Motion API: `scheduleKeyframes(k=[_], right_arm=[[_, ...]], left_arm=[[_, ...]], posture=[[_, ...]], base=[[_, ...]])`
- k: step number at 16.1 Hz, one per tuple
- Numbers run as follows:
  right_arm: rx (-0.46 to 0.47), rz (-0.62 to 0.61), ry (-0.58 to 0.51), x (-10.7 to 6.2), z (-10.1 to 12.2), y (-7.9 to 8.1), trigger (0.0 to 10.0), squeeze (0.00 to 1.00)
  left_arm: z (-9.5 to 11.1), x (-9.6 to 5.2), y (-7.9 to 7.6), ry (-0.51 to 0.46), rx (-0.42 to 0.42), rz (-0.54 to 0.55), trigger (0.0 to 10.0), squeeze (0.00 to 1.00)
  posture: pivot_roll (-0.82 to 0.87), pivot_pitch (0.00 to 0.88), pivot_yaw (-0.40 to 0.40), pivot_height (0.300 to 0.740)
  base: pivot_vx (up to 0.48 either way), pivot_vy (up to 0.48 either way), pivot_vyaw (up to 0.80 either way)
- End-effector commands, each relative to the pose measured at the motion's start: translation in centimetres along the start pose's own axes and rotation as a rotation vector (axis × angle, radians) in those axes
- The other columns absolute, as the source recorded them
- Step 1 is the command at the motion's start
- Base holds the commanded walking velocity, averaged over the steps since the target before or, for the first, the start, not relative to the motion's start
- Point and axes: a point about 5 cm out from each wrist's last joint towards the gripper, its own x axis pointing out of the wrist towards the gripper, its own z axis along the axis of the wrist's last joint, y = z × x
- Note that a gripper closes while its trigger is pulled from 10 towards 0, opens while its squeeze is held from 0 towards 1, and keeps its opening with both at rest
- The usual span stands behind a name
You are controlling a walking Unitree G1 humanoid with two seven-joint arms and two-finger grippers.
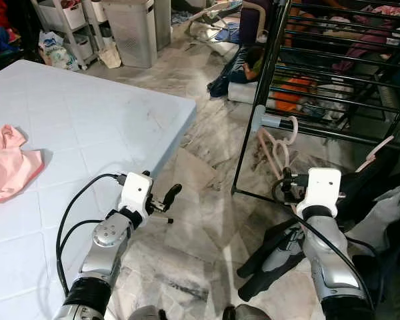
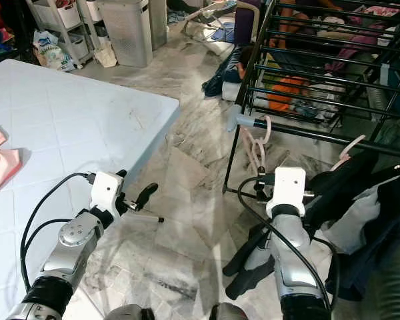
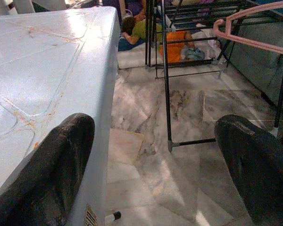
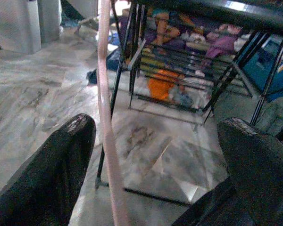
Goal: Hang hanger
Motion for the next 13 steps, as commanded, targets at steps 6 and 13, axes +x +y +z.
scheduleKeyframes(k=[6, 13], right_arm=[[-0.031, -0.113, -0.054, -0.2, 1.3, -1.9, 10.0, 0.00], [-0.023, -0.241, 0.011, 0.0, 0.6, -3.6, 10.0, 0.00]], left_arm=[[-1.1, -0.1, -0.4, 0.052, -0.006, -0.013, 10.0, 0.00], [-1.0, 0.0, -0.3, 0.057, -0.001, -0.019, 10.0, 0.00]], posture=[[-0.06, 0.000, 0.026, 0.740], [-0.06, 0.000, 0.032, 0.740]], base=[[0.000, 0.000, 0.00], [0.000, 0.000, 0.00]])
